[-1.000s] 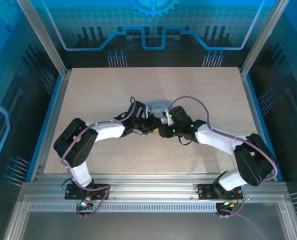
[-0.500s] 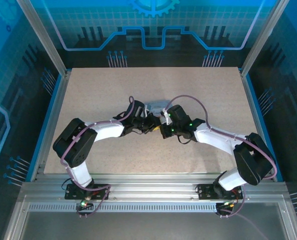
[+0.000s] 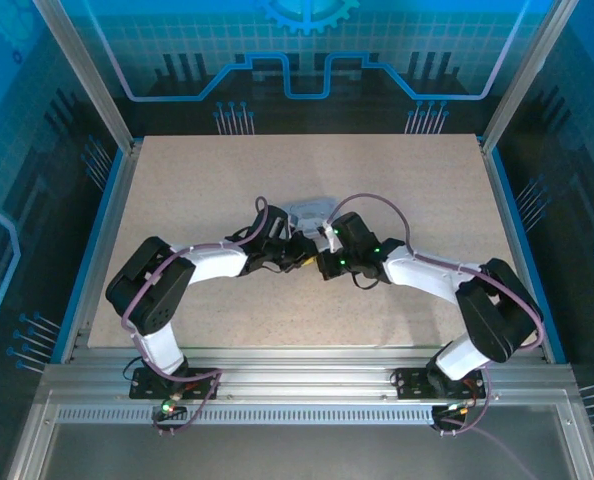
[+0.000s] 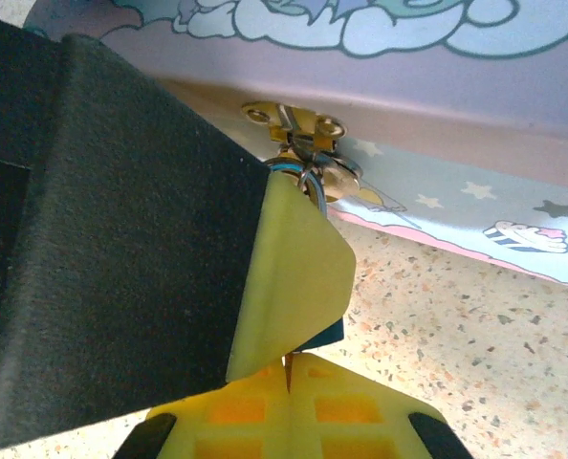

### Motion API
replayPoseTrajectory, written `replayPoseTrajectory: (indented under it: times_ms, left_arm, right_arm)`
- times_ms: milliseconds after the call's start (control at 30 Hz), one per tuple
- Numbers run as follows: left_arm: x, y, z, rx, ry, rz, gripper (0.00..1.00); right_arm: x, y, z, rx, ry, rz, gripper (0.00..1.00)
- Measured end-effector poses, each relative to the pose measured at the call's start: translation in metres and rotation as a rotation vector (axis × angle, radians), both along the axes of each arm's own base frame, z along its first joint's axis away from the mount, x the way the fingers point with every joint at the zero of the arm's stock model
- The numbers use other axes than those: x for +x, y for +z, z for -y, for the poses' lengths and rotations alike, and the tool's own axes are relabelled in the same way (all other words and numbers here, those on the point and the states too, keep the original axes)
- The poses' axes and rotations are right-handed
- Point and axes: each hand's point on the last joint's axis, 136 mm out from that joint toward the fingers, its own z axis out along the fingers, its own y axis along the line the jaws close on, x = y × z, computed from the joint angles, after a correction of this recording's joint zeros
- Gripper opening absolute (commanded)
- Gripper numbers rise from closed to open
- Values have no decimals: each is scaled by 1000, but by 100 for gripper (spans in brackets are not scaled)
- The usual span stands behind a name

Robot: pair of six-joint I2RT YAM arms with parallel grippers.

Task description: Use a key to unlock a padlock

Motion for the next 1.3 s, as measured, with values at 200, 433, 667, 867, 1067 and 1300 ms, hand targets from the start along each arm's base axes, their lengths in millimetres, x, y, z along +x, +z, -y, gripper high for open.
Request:
replayPoseTrajectory:
  times_ms: [200, 433, 667, 867, 1067, 1300]
  left_arm:
    - [-2, -7, -4, 17, 2, 9, 32]
    - [-4, -10, -5, 11, 4, 6, 43]
    - [-9, -8, -8, -9, 7, 22, 45]
    - [-11, -5, -22, -11, 38, 25, 47]
    - [-1, 7, -36, -12, 81, 62, 49]
    - [3, 6, -43, 19, 86, 87, 49]
  right_arm:
    - [0, -11, -4, 0, 11, -21, 0]
    - [1, -27, -2, -28, 4, -44, 0]
    - [1, -34, -1, -44, 3, -52, 1]
    - [3, -36, 4, -66, 4, -45, 2]
    - [4, -36, 8, -94, 22, -40, 14]
    - [10, -30, 10, -117, 31, -18, 23]
